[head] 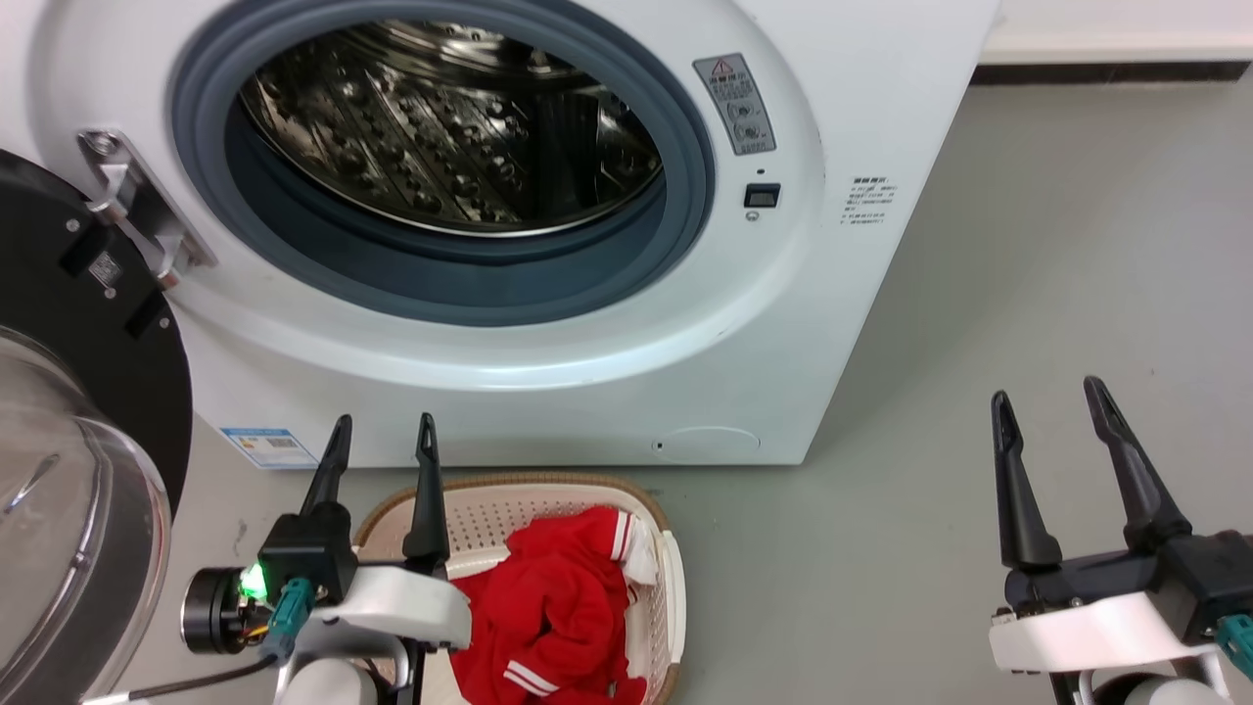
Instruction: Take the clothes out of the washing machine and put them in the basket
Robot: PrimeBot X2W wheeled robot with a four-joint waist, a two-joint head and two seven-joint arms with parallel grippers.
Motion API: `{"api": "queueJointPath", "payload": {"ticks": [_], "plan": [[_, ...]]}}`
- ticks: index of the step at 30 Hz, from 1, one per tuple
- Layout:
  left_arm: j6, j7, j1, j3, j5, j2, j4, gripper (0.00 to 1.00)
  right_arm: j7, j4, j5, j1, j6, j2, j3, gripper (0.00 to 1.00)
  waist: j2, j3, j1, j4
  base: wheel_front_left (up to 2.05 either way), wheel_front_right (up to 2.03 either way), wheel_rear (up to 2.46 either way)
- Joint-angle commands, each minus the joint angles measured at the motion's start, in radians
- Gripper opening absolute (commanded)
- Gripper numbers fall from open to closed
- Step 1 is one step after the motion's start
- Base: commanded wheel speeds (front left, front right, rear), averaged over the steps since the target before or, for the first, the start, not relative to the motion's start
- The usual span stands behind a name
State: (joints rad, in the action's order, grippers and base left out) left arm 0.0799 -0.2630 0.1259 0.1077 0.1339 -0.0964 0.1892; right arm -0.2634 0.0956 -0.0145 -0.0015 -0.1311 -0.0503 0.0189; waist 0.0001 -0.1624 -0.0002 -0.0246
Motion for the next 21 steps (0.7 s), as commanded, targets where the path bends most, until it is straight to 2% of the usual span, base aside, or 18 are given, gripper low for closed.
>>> {"api": "queueJointPath", "payload": {"ticks": [1, 10, 21], "plan": [[-0.004, -0.002, -0.017, -0.007, -0.008, 0.004, -0.011, 1.0, -0.002, -0.002, 0.004, 0.015, 0.001, 0.0, 0.002, 1.0, -0.0001, 0.022, 0.0002, 0.004, 0.0, 0.0, 0.0], [-0.032, -0.002, -0.105, -0.051, -0.048, 0.032, -0.077, 1.0, -0.002, -0.016, 0.012, 0.068, 0.001, 0.0, 0.006, 1.0, -0.0001, 0.083, 0.0002, 0.013, 0.0, 0.0, 0.0], [-0.014, -0.003, -0.177, -0.064, -0.086, 0.043, -0.09, 1.0, -0.002, -0.033, 0.019, 0.118, 0.001, 0.0, -0.001, 1.0, -0.0001, 0.137, 0.0002, 0.006, 0.0, 0.0, 0.0]]}}
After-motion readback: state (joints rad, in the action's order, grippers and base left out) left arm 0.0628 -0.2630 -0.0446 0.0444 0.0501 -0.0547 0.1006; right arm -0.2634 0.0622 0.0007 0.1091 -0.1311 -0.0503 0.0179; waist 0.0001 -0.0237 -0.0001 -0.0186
